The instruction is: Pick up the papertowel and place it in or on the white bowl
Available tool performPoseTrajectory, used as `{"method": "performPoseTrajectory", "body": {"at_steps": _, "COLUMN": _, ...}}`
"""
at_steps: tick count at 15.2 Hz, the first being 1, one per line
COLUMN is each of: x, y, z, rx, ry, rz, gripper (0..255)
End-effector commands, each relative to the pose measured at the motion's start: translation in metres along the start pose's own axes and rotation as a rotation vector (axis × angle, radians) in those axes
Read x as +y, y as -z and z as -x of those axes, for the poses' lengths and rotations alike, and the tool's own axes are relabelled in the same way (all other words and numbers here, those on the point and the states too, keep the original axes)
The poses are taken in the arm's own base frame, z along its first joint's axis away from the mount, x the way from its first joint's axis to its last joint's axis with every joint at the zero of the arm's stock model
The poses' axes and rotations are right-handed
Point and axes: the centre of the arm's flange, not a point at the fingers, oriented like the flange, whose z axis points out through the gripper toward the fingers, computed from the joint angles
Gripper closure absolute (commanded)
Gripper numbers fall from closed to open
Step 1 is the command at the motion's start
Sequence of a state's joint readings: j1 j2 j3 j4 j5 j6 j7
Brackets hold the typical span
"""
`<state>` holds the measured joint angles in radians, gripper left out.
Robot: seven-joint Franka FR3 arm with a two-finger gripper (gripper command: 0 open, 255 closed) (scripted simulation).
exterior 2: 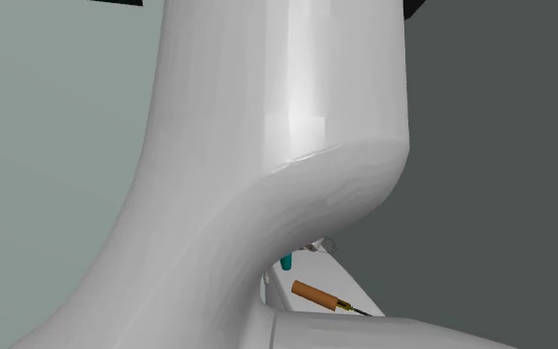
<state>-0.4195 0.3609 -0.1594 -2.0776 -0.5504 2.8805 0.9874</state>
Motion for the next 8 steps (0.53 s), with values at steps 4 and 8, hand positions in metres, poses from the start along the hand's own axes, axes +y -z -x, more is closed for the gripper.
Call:
{"method": "performPoseTrajectory", "body": {"at_steps": 4, "x": -0.001, "y": 0.019, "z": -0.011, "rx": 0.0, "ry": 0.0, "rz": 0.0, "gripper": 255}}
{"method": "performPoseTrajectory", "body": {"at_steps": 8, "x": -0.049, "y": 0.009, "z": -0.031, "rx": 0.0, "ry": 0.0, "rz": 0.0, "gripper": 255}}
